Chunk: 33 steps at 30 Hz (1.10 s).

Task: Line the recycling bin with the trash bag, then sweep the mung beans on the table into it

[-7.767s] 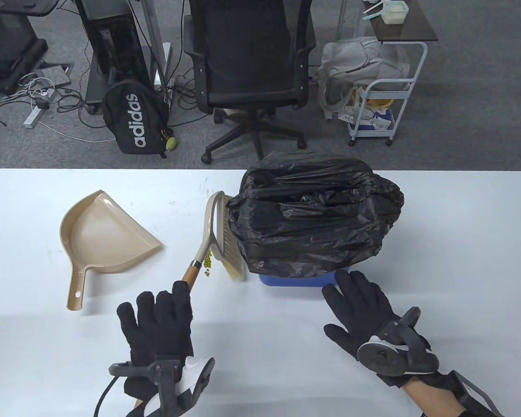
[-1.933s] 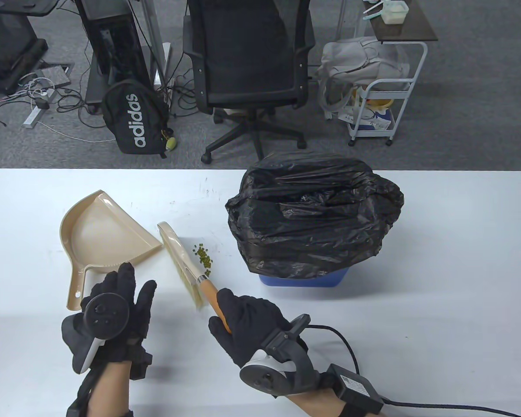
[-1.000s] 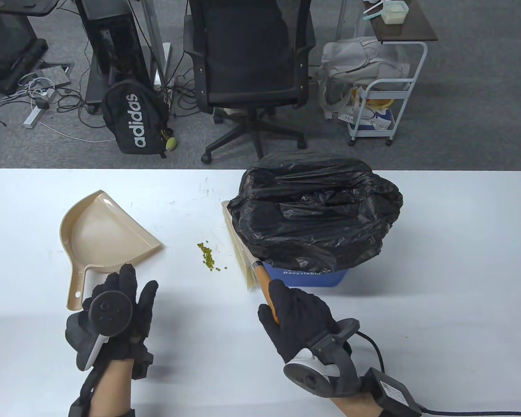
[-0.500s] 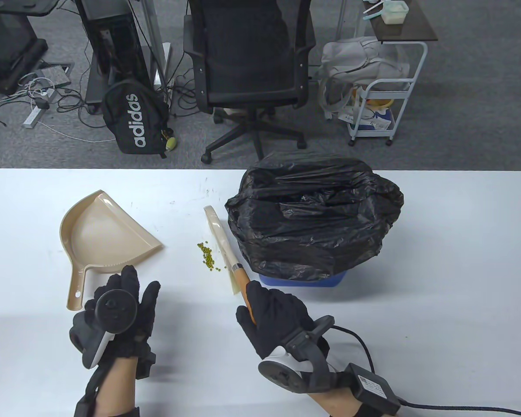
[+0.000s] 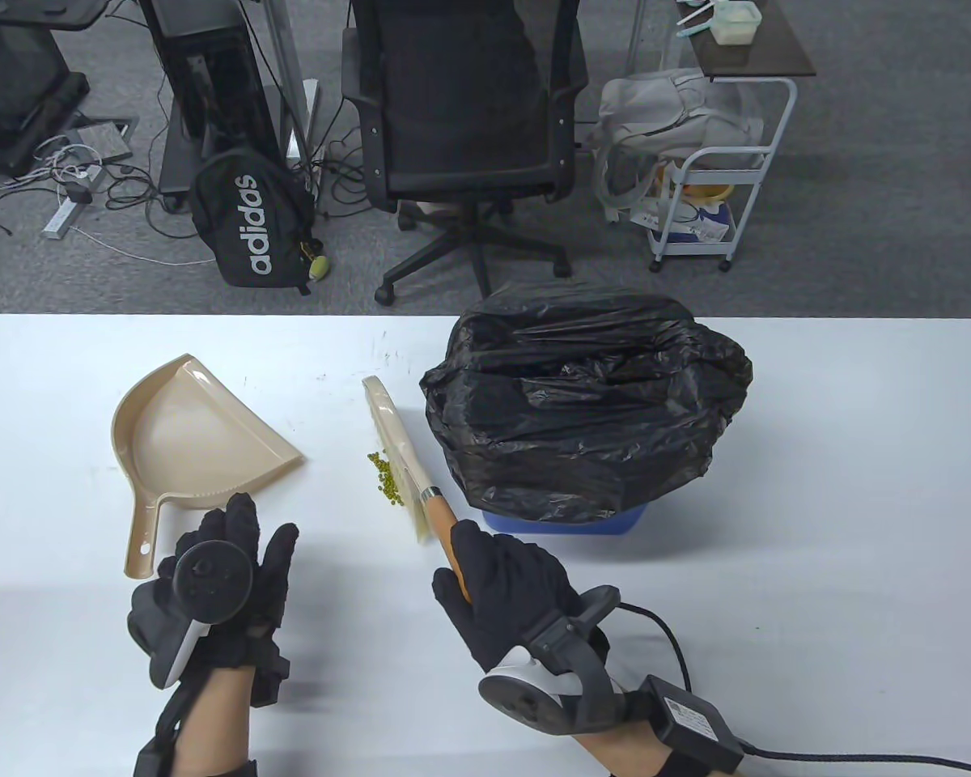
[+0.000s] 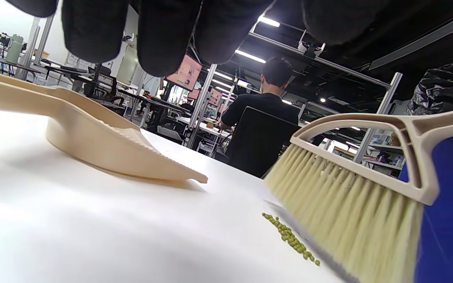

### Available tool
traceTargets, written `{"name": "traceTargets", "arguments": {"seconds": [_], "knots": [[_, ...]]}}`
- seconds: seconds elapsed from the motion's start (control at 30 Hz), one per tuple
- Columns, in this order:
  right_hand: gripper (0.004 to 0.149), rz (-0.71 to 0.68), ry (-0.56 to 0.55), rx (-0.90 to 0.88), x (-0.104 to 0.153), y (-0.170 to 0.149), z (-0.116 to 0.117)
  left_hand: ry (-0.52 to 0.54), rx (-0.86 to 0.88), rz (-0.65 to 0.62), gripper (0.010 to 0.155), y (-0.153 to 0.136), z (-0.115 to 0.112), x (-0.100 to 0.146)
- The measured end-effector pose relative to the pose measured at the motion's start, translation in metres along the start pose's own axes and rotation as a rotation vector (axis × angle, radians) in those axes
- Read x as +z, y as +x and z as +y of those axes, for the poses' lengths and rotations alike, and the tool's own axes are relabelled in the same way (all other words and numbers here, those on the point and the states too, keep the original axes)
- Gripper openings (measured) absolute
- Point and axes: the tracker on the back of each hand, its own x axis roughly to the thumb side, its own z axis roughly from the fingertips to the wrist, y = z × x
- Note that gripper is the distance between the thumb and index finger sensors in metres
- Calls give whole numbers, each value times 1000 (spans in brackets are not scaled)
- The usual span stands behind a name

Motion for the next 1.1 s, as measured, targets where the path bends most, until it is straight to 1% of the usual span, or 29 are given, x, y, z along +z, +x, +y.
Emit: {"name": "traceTargets", "arguments": {"seconds": [0.1, 0.23, 0.43, 0.5, 0.6, 0.67, 0.8, 0.87, 1.0, 1.03, 1.1], "knots": [[57, -6, 2, 25, 8, -2, -5, 3, -2, -4, 82, 0, -1, 0], [57, 3, 7, 36, 16, -2, -2, -1, -9, -7, 81, 1, -2, 0], [57, -14, 15, 43, 18, 1, 2, 17, -28, -10, 82, 1, -3, 0], [56, -12, 15, 41, 18, 0, 2, 25, -31, 9, 82, -3, -1, -3], [57, 0, 19, 37, 18, -3, 1, 20, -30, 49, 83, -11, 6, -12], [57, 11, 20, 31, 18, -6, 0, 22, -19, 69, 88, -16, 13, -16], [57, 29, 23, 21, 17, -11, 1, 45, -92, 120, 92, -31, 27, -27], [57, 34, 23, 21, 17, -12, 0, 36, -132, 163, 94, -42, 32, -35], [57, 40, 24, 17, 17, -14, -1, 5, -170, 235, 95, -63, 37, -54], [57, 43, 27, 14, 17, -14, -1, 8, -173, 265, 96, -70, 36, -58], [57, 43, 28, 13, 18, -15, -1, -35, -208, 291, 97, -80, 32, -65]]}}
